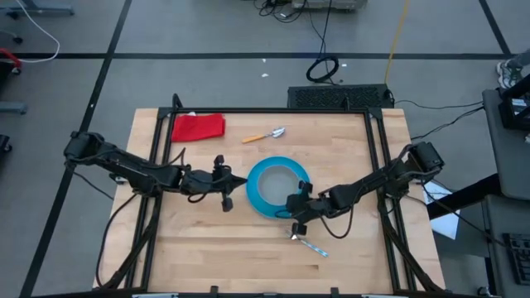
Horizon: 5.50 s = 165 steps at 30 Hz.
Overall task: Set table place
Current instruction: Put the blue fork to the left of the blue plate
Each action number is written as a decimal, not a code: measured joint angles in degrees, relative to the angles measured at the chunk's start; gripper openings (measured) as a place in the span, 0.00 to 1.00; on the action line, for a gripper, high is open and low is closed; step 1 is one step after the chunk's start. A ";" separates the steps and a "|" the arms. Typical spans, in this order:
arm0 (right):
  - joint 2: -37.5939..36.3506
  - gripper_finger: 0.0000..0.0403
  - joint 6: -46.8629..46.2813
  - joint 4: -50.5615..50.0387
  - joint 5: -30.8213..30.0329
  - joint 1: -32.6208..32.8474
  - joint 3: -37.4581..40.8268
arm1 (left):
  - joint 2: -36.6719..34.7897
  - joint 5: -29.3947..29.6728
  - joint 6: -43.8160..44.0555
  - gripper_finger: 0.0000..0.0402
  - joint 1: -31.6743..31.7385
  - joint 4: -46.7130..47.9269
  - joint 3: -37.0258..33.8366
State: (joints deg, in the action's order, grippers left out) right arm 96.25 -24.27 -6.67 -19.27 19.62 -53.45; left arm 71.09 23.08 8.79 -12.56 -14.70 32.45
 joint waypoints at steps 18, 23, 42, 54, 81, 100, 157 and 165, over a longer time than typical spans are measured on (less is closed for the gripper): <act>-12.78 0.16 -12.00 -13.90 5.66 6.33 -2.70 | 0.02 -0.01 0.05 0.01 0.00 0.14 0.00; -12.29 0.16 -18.34 -25.29 2.78 12.55 -9.36 | 0.02 -0.01 0.11 0.02 0.00 0.27 0.00; 0.96 0.40 -40.71 -29.41 2.38 26.34 -13.14 | 0.02 -0.27 0.07 0.02 -1.08 0.46 0.00; 4.99 0.44 -46.76 -28.70 -9.35 31.58 -13.18 | 0.02 -0.03 -0.05 0.05 -1.07 0.22 0.00; 9.33 0.43 -44.79 -21.56 -10.95 31.91 -8.90 | 0.02 -0.05 -0.38 0.01 -1.07 0.45 0.00; 9.11 0.19 -44.46 -17.13 -9.48 31.95 -4.61 | 0.02 -0.05 -0.35 0.05 -1.03 0.17 0.00; 4.07 0.05 -37.77 -16.83 -13.31 30.37 -4.46 | 0.04 -1.60 7.81 0.05 -1.21 -2.94 0.00; -0.57 0.05 -34.70 -16.66 -21.59 30.27 -4.47 | 0.04 5.63 6.76 0.18 -2.79 -3.23 0.00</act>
State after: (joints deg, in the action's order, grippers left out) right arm 95.68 -58.97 -23.33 -40.86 49.89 -57.92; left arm 71.13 28.71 15.55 -15.35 -17.93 32.45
